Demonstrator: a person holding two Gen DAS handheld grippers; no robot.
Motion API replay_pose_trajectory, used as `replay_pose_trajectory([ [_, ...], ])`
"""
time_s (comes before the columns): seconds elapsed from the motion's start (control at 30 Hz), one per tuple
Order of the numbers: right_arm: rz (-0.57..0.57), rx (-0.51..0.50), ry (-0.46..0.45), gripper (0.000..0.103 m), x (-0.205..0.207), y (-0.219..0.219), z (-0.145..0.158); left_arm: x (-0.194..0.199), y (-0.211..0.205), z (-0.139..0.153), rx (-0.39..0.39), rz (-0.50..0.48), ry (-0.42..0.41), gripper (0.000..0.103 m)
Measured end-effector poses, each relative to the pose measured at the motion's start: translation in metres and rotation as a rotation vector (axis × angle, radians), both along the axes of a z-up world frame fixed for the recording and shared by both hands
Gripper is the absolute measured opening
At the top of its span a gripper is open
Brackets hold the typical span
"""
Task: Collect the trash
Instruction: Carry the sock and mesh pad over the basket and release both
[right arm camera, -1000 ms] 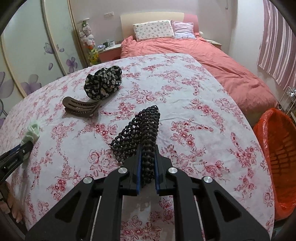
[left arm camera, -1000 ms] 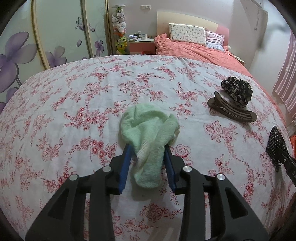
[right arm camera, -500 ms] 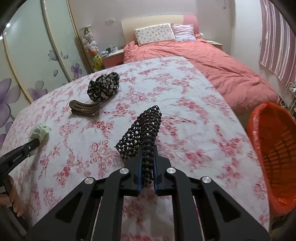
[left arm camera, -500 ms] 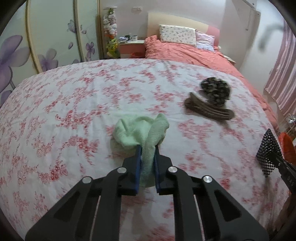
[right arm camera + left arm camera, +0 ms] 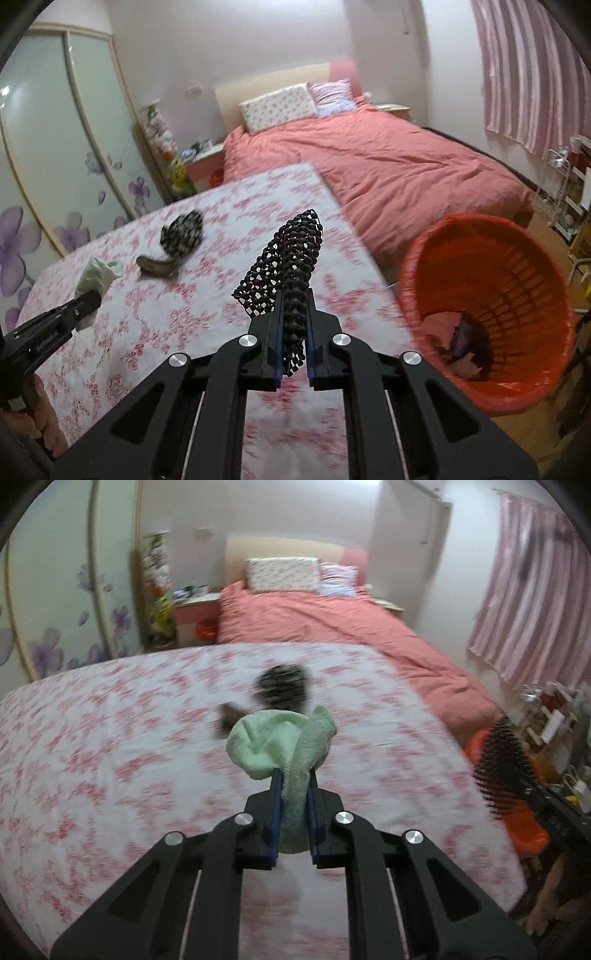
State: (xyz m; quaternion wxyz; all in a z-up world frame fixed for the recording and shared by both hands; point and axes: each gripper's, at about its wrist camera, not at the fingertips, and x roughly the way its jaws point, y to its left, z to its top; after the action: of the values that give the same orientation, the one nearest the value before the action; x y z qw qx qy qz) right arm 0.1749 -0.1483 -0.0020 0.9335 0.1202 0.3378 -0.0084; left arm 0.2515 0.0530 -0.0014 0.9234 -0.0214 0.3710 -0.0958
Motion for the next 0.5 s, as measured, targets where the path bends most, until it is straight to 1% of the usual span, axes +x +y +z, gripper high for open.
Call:
replay_pose_trajectory([
  [0.27,-0.124,-0.005,-0.057,0.009,-0.027,-0.052,0.012,-0.023,-0.093,0.025,-0.077,-0.211,-0.046,0.013],
  [0.33,-0.163,0.001,-0.066,0.009,-0.032,-0.069,0.012,-0.027,-0.122,0.028,-0.091,-0.275,-0.051,0.013],
  [0.5,-0.242,0.018,-0.069,0.009,-0.039,-0.104,0.007,-0.034,-0.182,0.027,-0.117,-0.397,-0.043,0.013],
])
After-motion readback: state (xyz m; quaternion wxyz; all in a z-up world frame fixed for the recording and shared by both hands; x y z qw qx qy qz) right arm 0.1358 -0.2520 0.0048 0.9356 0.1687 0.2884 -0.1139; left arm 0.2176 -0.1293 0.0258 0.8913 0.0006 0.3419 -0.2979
